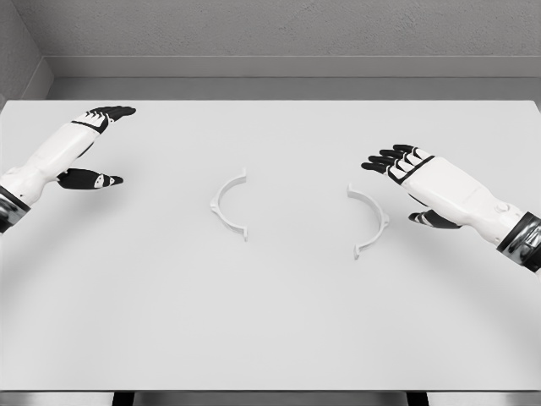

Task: Assemble PVC drainage pipe clamps

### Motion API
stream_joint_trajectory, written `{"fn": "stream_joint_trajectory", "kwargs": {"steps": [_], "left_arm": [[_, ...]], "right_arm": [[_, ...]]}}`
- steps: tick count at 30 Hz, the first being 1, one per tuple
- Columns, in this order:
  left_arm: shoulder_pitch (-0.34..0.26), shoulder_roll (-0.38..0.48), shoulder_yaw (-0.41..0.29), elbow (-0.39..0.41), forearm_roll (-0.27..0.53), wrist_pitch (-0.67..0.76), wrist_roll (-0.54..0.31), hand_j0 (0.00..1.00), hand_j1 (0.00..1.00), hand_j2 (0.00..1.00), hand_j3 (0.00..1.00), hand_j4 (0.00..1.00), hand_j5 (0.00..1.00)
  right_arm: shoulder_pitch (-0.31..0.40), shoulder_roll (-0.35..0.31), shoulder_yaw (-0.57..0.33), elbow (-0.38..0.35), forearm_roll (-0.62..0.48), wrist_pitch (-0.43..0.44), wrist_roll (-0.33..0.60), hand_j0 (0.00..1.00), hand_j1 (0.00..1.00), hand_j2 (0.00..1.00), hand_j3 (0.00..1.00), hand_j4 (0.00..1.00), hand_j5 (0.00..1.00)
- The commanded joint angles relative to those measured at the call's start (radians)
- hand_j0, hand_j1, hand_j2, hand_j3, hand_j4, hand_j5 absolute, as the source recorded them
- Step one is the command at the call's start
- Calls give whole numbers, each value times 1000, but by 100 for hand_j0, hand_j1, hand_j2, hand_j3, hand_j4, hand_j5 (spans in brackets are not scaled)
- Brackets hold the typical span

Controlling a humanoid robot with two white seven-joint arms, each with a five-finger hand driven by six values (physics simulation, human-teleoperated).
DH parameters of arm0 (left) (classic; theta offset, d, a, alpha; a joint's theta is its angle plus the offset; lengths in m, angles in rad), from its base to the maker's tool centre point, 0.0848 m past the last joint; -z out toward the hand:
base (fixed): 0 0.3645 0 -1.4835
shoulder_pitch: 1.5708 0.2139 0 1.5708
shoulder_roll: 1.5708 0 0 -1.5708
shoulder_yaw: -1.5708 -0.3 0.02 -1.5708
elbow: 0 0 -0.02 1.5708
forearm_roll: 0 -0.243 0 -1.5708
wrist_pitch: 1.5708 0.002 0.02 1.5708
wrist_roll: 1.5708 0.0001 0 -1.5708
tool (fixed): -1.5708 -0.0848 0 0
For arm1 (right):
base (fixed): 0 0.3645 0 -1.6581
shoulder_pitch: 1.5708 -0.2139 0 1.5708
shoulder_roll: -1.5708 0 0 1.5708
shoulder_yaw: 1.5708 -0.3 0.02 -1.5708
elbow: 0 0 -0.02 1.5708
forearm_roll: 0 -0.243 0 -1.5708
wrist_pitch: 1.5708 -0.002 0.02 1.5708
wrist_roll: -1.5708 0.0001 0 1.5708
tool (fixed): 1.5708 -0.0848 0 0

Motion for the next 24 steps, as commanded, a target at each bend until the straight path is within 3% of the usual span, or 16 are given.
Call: {"fn": "stream_joint_trajectory", "kwargs": {"steps": [1, 4, 5, 14, 15, 24], "left_arm": [[0, 1, 1, 0, 7, 0, 1, 100, 100, 100, 100, 100, 100], [0, 1, 1, 0, 7, 0, 1, 100, 100, 100, 100, 100, 100], [-111, -104, -66, 44, -53, 0, 1, 100, 100, 100, 100, 100, 100], [-118, -106, -56, 84, -47, 0, 1, 100, 100, 100, 100, 100, 100], [-118, -106, -59, 81, -44, 0, 1, 100, 100, 100, 100, 100, 100], [-118, -106, -59, 81, -44, 0, 1, 100, 100, 100, 100, 100, 100]], "right_arm": [[0, -1, 0, 0, -6, 2, -1, 100, 100, 100, 100, 100, 100], [0, -1, 0, 0, -6, 2, -1, 100, 100, 100, 100, 100, 100], [-118, 128, -216, 161, 67, -6, 98, 100, 100, 100, 100, 100, 100], [-114, 130, -217, 150, 69, -6, 99, 100, 100, 100, 100, 100, 100], [-95, 133, -101, 150, 69, -8, 98, 100, 100, 100, 100, 100, 100], [-95, 133, -100, 150, 69, -8, 98, 100, 100, 100, 100, 100, 100]]}}
